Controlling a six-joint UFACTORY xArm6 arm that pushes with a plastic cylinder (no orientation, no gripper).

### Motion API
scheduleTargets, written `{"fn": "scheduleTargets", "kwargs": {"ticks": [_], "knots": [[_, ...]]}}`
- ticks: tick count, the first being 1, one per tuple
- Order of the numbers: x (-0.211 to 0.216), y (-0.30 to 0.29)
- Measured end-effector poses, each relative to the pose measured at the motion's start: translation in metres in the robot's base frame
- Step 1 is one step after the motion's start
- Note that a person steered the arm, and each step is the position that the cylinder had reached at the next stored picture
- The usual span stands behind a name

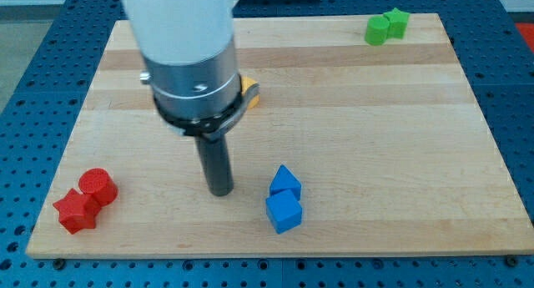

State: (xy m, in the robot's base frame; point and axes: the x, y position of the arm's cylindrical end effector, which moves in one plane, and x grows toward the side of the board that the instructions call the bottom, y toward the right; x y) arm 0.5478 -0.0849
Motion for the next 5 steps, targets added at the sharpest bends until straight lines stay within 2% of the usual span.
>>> {"fn": "scheduleTargets", "kwargs": {"ticks": [2, 3, 5], "knots": [[0.071, -0.057], [0.071, -0.063], [0.071, -0.120]]}}
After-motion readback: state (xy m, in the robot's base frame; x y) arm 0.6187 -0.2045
